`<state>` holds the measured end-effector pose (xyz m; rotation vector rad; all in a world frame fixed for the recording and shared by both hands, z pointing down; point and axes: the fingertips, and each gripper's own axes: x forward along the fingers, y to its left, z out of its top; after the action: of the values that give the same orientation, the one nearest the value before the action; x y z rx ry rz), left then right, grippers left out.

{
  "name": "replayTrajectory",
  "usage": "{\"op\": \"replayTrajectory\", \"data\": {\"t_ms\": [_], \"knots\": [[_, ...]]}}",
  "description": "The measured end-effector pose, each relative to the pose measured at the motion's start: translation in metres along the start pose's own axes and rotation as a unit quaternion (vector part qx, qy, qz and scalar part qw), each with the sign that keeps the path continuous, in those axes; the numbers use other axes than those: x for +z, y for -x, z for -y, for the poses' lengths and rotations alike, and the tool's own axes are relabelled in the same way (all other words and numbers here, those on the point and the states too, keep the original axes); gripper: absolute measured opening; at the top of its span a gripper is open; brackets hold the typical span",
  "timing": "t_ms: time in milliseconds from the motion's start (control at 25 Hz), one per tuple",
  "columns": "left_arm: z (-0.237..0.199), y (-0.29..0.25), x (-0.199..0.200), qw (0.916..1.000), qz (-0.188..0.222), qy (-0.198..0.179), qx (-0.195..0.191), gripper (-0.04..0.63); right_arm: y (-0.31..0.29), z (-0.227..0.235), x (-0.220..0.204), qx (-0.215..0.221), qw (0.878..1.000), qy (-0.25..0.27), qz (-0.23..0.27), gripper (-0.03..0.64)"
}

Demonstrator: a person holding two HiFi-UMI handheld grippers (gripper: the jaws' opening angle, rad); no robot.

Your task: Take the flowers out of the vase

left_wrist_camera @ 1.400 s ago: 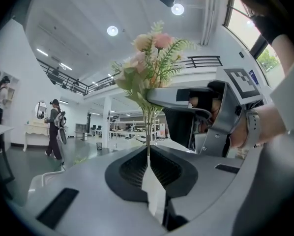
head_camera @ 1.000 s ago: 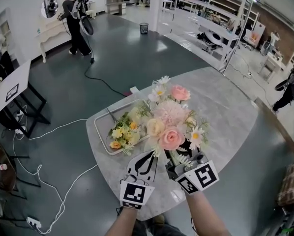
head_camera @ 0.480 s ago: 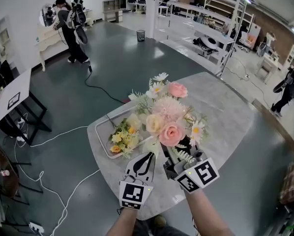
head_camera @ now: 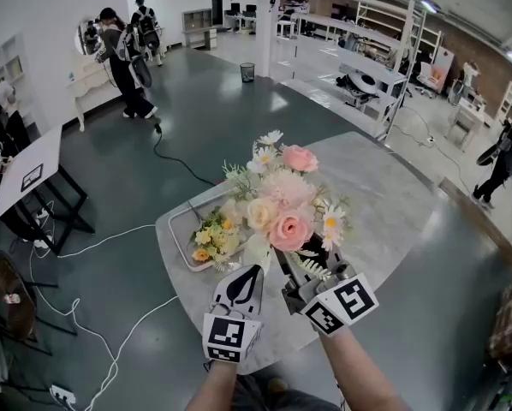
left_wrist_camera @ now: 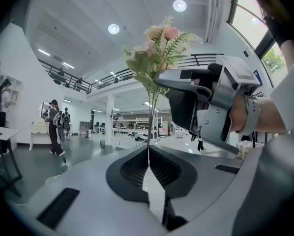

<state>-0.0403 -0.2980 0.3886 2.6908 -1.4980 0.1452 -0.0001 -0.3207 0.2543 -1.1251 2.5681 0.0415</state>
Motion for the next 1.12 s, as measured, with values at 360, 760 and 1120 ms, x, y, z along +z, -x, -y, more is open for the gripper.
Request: {"op": "replayTrajectory", "data": {"t_ms": [360,760,1120], "knots": [[0.030,0.037,0.007,0.9994,0.016,0.009,0.031,0.017,0.052,-0.025,0.000,0.021,1.000,-0.005,-0.022,0.135],[0.063,0.076,0.006,0.9986,0.012,0.008,0.051,0.017,0.102,-0.044,-0.004,0.034,0.998,0.001,-0.045,0.134],[0.068,0.092,0.004,0.9983,0.009,0.015,0.056,0.017,0.116,-0.049,-0.003,0.030,0.999,-0.009,-0.043,0.135]]}}
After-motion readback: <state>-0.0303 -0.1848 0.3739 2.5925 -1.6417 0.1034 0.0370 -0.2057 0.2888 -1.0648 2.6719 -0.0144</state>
